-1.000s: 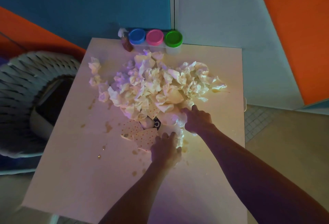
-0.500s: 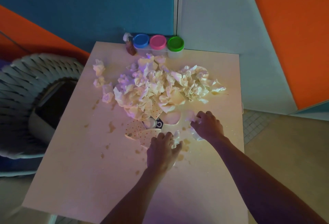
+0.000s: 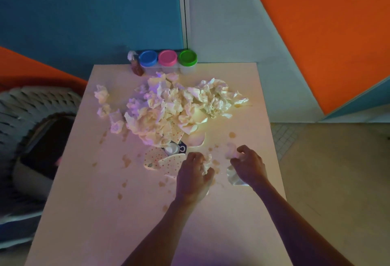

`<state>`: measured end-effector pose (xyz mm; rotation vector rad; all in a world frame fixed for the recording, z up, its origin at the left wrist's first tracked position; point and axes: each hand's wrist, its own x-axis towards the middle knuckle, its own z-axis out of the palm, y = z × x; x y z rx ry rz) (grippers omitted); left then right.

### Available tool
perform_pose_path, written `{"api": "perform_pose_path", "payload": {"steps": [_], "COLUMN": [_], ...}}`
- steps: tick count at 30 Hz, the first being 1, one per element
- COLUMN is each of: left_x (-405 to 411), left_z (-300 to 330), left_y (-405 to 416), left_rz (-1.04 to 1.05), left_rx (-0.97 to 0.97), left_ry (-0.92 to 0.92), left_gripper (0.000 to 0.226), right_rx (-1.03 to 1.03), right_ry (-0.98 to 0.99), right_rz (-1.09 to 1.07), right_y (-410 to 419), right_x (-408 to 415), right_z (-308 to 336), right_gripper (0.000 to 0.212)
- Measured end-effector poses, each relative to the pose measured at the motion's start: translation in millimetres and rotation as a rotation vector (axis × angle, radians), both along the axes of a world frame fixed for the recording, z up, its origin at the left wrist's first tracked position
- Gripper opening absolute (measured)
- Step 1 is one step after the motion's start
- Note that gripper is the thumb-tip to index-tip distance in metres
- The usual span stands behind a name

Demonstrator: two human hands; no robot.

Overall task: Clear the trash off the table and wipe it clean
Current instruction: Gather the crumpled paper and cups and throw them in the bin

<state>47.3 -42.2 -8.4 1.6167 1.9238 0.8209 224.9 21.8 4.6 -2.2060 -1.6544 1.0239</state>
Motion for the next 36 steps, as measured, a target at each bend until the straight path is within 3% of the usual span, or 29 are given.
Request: {"api": "perform_pose_path", "payload": {"steps": [4, 8, 10, 17, 22, 26, 29, 36], "left_x": [3.8, 13.7, 21.9, 56.9, 109.1, 149.9, 179.6, 249.6], "left_z": [-0.5, 2.6, 7.7, 20.8, 30.3, 31.0, 32.1, 39.0], "left_y": [-9.4, -18.2, -22.6, -40.5, -64.0, -82.5, -89.6, -96.0], "left_rz": [-0.044, -0.090, -0.100, -0.087, -0.067, -0.084, -0.092, -0.109], "left_rx": [-0.024, -0.030, -0.014, 0.016, 0.022, 0.025, 0.030, 0.007], "left_ry": [0.007, 0.005, 0.008, -0.003, 0.022, 0.066, 0.094, 0.101], "left_gripper": [0.028, 0.027, 0.028, 0.024, 0.025, 0.029, 0.021, 0.034], "right_rx": [0.001, -0.047, -0.075, -0.166, -0.227, -0.237, -0.201, -0.198], "right_ry": [0.046, 0.161, 0.231, 0.481, 0.629, 0.767, 0.793, 0.730], "right_rz": [0.018, -0.113, -0.167, -0.295, -0.332, -0.377, -0.390, -0.464], "right_y": [-20.0, -35.4, -43.9, -70.3, -93.0, -109.1, -117.3, -128.4], "right_x": [-1.4, 5.7, 14.5, 53.2, 105.3, 149.3, 179.6, 241.8], "right_z": [5.7, 10.7, 11.1, 9.8, 15.5, 12.1, 19.6, 29.1], "right_gripper": [0.038, 0.019, 0.026, 0.012, 0.039, 0.080, 0.056, 0.027]}}
